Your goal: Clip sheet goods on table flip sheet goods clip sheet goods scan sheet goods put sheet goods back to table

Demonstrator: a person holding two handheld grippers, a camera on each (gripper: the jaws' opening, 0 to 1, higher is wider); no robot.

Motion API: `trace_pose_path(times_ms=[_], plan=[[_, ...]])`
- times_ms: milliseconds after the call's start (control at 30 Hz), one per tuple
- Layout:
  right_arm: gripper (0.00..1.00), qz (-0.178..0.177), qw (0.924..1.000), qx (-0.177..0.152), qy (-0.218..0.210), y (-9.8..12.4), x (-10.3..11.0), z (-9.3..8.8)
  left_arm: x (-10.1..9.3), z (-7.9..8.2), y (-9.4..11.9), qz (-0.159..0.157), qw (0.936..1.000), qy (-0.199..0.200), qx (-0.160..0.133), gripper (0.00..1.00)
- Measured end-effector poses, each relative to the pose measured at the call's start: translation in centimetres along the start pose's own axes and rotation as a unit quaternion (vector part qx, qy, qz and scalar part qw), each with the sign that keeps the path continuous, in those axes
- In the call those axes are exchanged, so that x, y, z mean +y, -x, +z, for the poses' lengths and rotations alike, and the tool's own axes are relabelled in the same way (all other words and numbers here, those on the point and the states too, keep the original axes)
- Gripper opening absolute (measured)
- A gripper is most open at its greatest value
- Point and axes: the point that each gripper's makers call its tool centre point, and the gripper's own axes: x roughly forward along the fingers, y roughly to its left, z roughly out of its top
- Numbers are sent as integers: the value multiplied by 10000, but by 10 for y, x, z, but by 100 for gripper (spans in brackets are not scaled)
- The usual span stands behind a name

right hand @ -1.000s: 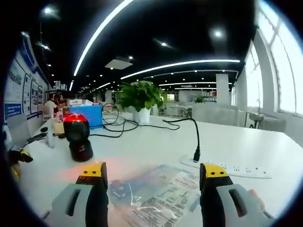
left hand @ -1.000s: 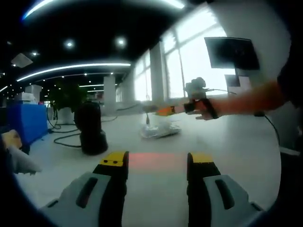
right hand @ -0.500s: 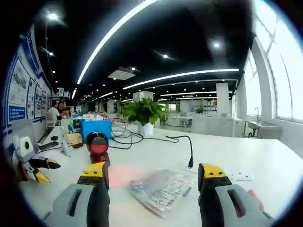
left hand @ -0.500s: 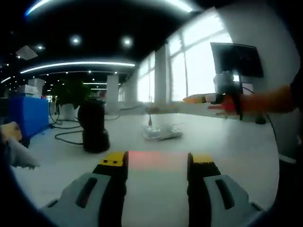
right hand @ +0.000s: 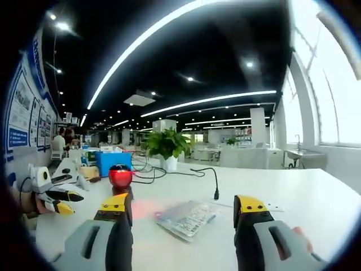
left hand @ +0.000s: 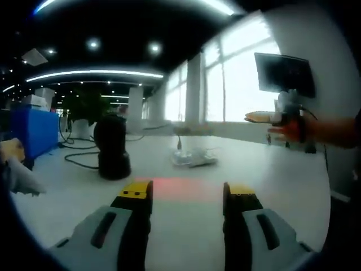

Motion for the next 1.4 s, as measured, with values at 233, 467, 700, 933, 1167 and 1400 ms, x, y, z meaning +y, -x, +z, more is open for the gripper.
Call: trace_pose_path(times_ms=[233, 467, 700, 933, 1167, 1400], plan=[[65, -66, 9998, -190, 84, 38, 6, 0, -5, -4, -1, -27, 9998, -175, 98, 42], [64, -118, 9993, -291, 197, 64, 6, 3, -5, -1, -1, -7, 9998, -186, 29, 42], [61, -300, 9990, -291, 133, 84, -8, -5, -10, -4, -1, -111, 9997, -170, 143, 44], [60, -445, 9971, -375, 481, 103, -21, -30, -7, -2, 3, -49, 9998, -164, 84, 48], [60, -680, 9961, -499, 245, 127, -38, -50, -11, 2, 4, -91, 9996, -268, -20, 49], [60, -797, 9955, -502, 128, 130, -44, -64, -10, 5, 5, -80, 9997, -208, -102, 50]])
